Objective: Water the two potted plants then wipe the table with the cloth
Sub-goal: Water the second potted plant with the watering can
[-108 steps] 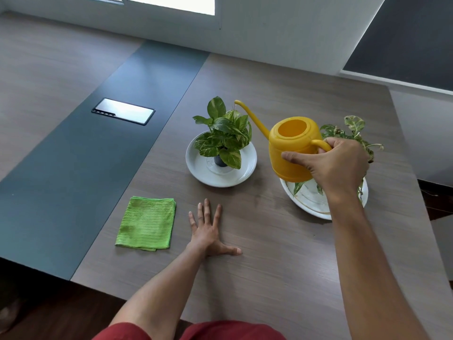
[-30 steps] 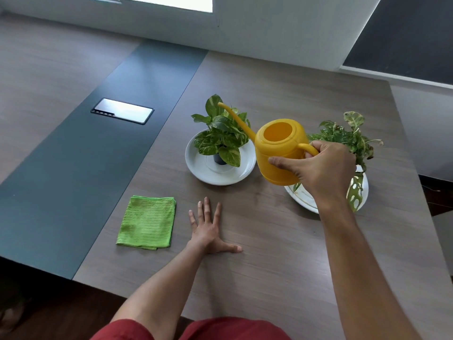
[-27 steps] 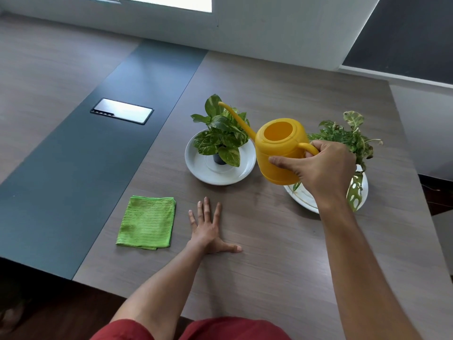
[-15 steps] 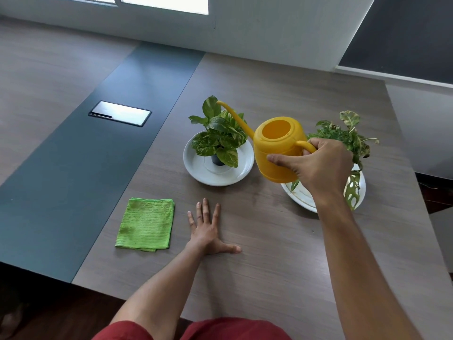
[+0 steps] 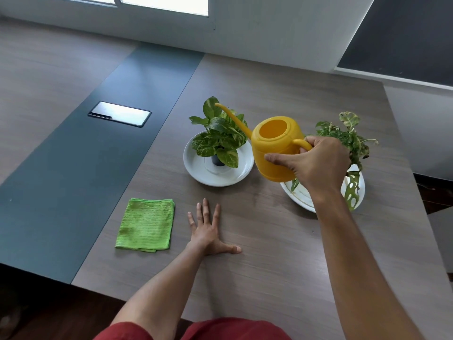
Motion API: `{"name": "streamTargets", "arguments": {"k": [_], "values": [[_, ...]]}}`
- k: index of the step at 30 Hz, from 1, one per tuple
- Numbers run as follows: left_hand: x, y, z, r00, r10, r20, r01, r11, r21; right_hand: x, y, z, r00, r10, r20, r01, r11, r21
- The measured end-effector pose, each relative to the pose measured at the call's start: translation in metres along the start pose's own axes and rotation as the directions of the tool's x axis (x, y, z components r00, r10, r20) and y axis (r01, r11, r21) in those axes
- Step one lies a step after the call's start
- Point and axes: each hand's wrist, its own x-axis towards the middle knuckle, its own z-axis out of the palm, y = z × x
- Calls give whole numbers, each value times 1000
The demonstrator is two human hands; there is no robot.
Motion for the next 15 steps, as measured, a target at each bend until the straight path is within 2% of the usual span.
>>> {"name": "streamTargets", "arguments": {"k": [15], "values": [[1,-1,1,1000,5,3,-5,1000,-6,-2,-6,-1,1000,-8,19,8,999,-39]]}}
